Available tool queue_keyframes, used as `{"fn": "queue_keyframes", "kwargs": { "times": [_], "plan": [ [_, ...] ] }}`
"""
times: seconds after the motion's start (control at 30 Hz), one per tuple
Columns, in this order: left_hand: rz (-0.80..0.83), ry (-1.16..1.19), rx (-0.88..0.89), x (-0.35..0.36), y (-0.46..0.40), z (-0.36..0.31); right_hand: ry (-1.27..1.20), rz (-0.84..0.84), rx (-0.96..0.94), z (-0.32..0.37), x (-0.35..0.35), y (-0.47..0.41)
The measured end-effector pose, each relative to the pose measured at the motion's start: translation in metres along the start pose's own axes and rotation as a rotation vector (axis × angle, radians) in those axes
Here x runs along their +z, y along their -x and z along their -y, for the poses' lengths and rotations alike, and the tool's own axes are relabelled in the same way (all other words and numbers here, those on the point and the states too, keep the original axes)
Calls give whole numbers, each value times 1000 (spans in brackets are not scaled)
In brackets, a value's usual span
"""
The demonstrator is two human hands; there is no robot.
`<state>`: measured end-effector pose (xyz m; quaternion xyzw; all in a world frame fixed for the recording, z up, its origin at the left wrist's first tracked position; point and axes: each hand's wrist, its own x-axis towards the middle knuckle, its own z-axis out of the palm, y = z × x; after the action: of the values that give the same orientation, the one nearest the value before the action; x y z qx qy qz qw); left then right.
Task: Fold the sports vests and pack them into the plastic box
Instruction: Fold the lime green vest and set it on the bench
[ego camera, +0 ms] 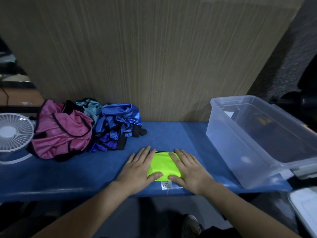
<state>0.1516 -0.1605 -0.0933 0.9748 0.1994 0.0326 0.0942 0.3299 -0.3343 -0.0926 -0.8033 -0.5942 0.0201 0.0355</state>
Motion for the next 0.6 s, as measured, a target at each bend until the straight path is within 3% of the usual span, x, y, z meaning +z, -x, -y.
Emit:
{"fn": "queue_keyframes", "kwargs": {
  "times": [0.13,0.3,0.6],
  "plan": [
    [-82,14,-16,-5,8,-2,4,17,11,2,-12,-1],
    [-358,-29,183,-11,32,-15,8,-131,-49,12,-30,15],
    [-372,-24,172,-4,41,-19,-56,-160,-137,9,-2,48]
  ]
}}
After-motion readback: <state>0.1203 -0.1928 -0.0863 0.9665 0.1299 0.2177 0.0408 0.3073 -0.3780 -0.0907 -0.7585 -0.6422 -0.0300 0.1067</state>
